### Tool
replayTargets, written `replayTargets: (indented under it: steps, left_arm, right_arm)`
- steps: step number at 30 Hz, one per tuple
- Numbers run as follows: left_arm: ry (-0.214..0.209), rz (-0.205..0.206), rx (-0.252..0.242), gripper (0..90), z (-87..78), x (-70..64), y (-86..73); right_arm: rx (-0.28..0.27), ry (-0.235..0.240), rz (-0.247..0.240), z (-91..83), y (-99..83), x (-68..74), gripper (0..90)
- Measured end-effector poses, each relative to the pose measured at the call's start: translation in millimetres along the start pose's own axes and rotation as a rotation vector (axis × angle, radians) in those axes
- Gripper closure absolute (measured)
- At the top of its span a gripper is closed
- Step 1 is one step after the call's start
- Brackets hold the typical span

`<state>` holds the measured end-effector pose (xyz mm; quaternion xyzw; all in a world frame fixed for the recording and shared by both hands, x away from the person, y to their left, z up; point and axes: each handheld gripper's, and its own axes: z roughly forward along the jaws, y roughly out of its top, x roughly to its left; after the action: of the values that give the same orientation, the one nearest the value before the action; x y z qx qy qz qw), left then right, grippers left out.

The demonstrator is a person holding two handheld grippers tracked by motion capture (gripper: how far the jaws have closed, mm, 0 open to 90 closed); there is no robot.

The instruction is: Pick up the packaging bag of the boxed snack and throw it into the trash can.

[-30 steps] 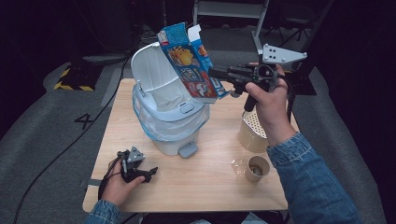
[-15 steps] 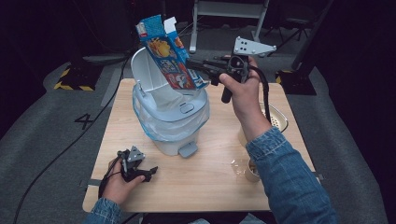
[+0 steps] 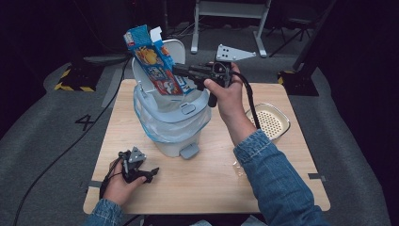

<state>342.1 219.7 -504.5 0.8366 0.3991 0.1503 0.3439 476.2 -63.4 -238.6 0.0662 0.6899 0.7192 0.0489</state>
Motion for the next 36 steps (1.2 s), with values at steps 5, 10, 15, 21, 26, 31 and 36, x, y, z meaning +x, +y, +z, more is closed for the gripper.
replayTargets:
  steps: [5, 10, 15, 21, 26, 31, 36]
  left_arm:
    - [0.000, 0.005, 0.001, 17.1, 0.0, 0.4, 0.1]
    - [0.001, 0.006, 0.002, 17.1, -0.1, 0.4, 0.2]
    - [0.002, 0.005, 0.001, 17.0, -0.1, 0.4, 0.2]
    - [0.001, 0.007, 0.003, 17.1, -0.2, 0.6, 0.2]
    - [0.001, 0.008, 0.003, 17.1, -0.2, 0.6, 0.2]
    - [0.000, 0.008, 0.004, 17.1, -0.2, 0.5, 0.2]
    - [0.000, 0.005, 0.003, 17.0, 0.2, 0.7, 0.5]
  right_arm:
    - [-0.010, 0.002, 0.022, -0.3, -5.1, -5.5, 88.5]
    - [0.000, 0.002, 0.014, -0.7, -7.8, -4.6, 87.4]
    - [0.022, -0.009, 0.016, -2.9, -12.8, -6.4, 86.8]
    - [0.055, -0.037, 0.011, -4.1, -19.1, -7.5, 74.0]
    - [0.083, -0.106, 0.003, -8.0, -22.1, -6.3, 42.5]
    - [0.087, -0.118, 0.000, -20.1, -17.5, -0.1, 33.1]
    - [0.099, -0.141, -0.020, -31.8, -9.2, 4.5, 31.8]
